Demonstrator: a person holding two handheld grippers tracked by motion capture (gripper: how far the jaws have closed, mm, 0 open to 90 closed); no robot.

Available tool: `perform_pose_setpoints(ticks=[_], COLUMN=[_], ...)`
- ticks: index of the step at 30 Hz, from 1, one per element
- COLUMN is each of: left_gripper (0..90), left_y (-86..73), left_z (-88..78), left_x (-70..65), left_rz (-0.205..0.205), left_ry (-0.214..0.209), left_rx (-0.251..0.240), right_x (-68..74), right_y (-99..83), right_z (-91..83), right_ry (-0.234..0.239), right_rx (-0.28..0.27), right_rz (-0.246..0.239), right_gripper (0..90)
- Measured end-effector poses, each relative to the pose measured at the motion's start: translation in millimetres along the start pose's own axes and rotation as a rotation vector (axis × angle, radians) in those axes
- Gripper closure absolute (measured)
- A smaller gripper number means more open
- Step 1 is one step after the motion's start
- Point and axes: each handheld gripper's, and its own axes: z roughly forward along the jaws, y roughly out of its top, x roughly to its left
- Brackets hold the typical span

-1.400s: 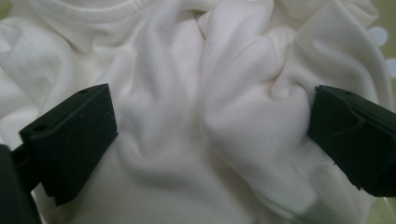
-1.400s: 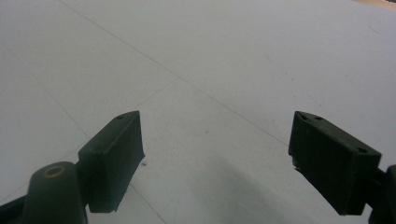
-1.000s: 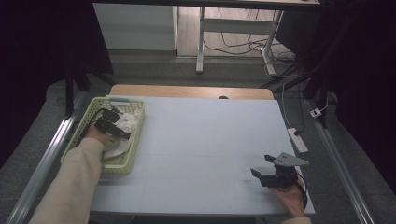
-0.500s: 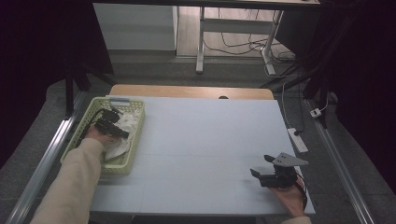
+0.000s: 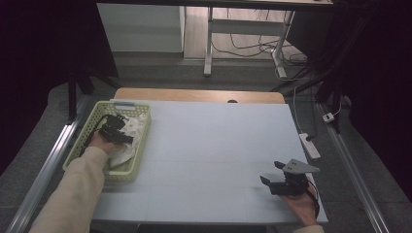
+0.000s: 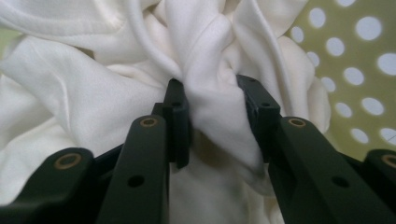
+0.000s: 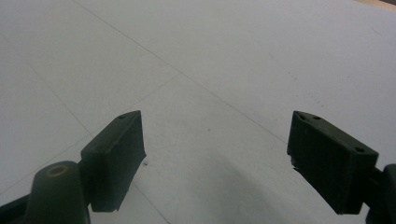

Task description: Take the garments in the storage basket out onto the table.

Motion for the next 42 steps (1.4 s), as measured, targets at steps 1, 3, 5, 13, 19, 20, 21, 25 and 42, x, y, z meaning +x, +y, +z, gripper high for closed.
perform_pose_setpoints(ticks=[1, 3, 5, 13, 19, 20, 21, 25, 42], left_gripper=[68.3, 69.1, 69.8, 70.6, 70.7, 70.8, 70.7, 70.8, 70.8], left_y=[-0.1, 0.0, -0.1, -4.5, -11.4, -12.4, -13.2, -16.0, -20.2], left_z=[-0.9, -3.2, -5.6, -23.6, -43.6, -46.7, -49.4, -60.2, -94.7], left_x=[0.1, -0.3, -1.2, 2.0, 3.8, 4.4, 4.7, 5.5, 1.9], left_rz=[0.002, 0.011, 0.018, 0.008, -0.009, -0.011, -0.010, -0.014, -0.017], left_ry=[0.001, 0.010, 0.022, 0.017, 0.011, 0.003, 0.001, -0.011, -0.010], left_rx=[-0.004, -0.016, -0.033, -0.122, -0.219, -0.233, -0.245, -0.291, -0.454], right_x=[0.2, 0.3, 0.7, 0.5, 1.5, 1.6, 1.6, 1.5, 1.2], right_y=[-0.1, 0.1, 0.0, 0.0, 0.1, 0.2, 0.4, 0.4, 0.3], right_z=[0.3, -0.2, 0.0, -0.3, 0.4, 0.5, 0.2, 0.0, -0.6], right_ry=[-0.003, -0.004, -0.002, 0.000, -0.002, -0.002, -0.001, -0.002, -0.006], right_rx=[-0.003, 0.001, -0.005, -0.002, -0.005, -0.004, 0.000, -0.002, -0.006], right_rz=[0.001, -0.001, 0.001, -0.001, -0.004, -0.006, -0.008, -0.005, -0.003], right_gripper=[19.0, 19.0, 19.1, 19.1, 19.2, 19.2, 19.2, 19.2, 19.3])
